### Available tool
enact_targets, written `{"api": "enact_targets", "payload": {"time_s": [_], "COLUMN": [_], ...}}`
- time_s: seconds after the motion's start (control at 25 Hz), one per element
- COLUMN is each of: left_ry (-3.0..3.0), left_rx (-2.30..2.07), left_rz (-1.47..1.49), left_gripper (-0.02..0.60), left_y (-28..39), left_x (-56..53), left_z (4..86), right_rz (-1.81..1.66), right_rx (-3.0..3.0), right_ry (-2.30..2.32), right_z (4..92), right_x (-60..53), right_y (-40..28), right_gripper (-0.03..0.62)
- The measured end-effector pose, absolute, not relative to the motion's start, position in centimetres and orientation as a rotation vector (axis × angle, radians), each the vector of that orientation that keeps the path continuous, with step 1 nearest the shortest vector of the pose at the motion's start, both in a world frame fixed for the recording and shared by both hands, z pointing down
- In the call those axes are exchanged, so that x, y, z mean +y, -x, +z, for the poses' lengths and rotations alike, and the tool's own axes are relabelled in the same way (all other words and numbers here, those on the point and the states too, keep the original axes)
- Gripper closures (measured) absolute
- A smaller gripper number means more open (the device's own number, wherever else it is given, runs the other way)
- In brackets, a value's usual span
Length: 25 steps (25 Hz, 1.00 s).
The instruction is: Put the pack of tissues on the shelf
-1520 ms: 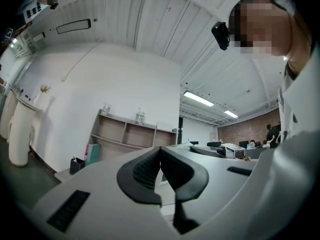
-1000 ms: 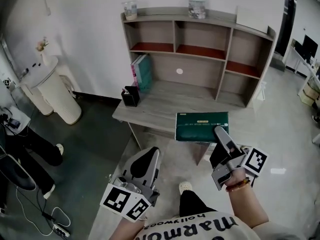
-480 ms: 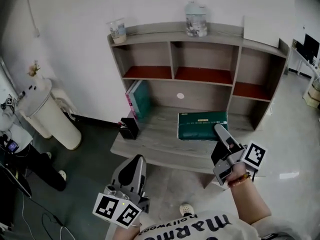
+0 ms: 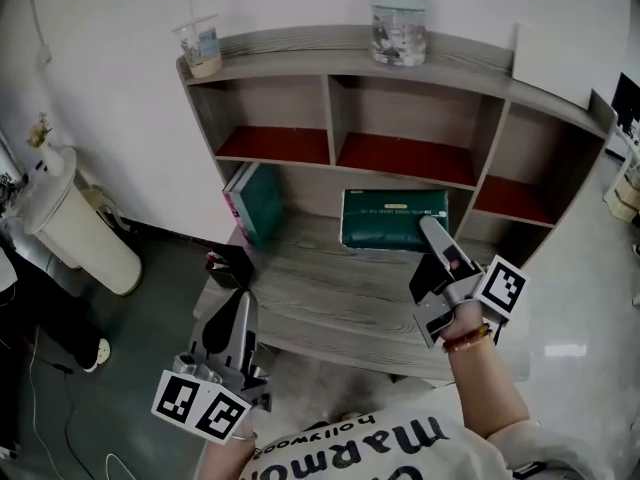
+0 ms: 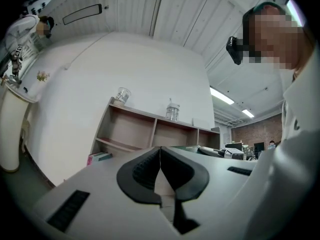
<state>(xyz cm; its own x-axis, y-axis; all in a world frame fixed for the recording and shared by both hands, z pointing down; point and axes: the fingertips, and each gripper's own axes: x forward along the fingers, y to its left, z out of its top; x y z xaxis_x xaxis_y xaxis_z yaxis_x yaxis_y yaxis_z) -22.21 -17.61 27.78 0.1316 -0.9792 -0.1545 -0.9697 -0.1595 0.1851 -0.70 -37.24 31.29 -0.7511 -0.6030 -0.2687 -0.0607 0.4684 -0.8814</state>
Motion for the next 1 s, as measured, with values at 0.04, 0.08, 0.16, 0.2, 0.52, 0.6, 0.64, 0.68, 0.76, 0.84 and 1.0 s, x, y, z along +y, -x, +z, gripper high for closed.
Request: {"api": "enact_targets", "payload": {"time_s": [0.04, 0.08, 0.16, 0.2, 0.52, 0.6, 0.64, 0.68, 0.76, 0.84, 1.0], "left_ry": [-2.342, -2.352, -2.369, -2.373, -2.414, -2.431, -2.447, -2.467, -2.515, -2.547, -2.549], "left_rx": [-1.997, -1.983, -1.955, -1.942, -1.844, -1.822, -1.808, -1.792, -1.768, -1.748, -1.691], "left_rz": [-0.371, -0.367, -0.354, -0.348, -0.327, -0.343, -0.348, -0.349, -0.338, -0.318, -0.326], "left_gripper": [0.563, 0.563, 0.563, 0.563, 0.563, 0.563, 0.563, 0.563, 0.563, 0.563, 0.563], "left_y": [21.9, 21.6, 21.2, 21.1, 20.8, 21.2, 21.2, 21.1, 20.7, 20.7, 21.7], "left_x": [-18.2, -18.7, -19.7, -20.1, -23.1, -24.2, -24.7, -25.2, -26.3, -27.3, -29.4], "left_z": [28.0, 28.2, 28.5, 28.6, 29.2, 28.8, 28.6, 28.3, 27.8, 27.5, 27.6], "right_rz": [-1.266, -1.267, -1.267, -1.266, -1.238, -1.241, -1.24, -1.233, -1.21, -1.2, -1.217], "right_rx": [2.157, 2.156, 2.153, 2.152, 2.123, 2.098, 2.09, 2.087, 2.089, 2.076, 1.999], "right_ry": [0.553, 0.56, 0.571, 0.573, 0.621, 0.614, 0.615, 0.626, 0.674, 0.721, 0.751], "right_z": [31.5, 31.7, 31.9, 31.9, 31.6, 31.2, 31.0, 30.8, 30.4, 30.1, 29.8], "right_x": [-37.5, -37.9, -38.6, -38.9, -40.4, -40.9, -41.0, -41.2, -42.0, -43.0, -44.8], "right_y": [0.6, 0.6, 0.5, 0.5, -0.4, -0.3, -0.3, -0.4, -0.9, -1.1, -1.2], "right_gripper": [0.24, 0.24, 0.241, 0.241, 0.241, 0.241, 0.241, 0.241, 0.241, 0.241, 0.243]}}
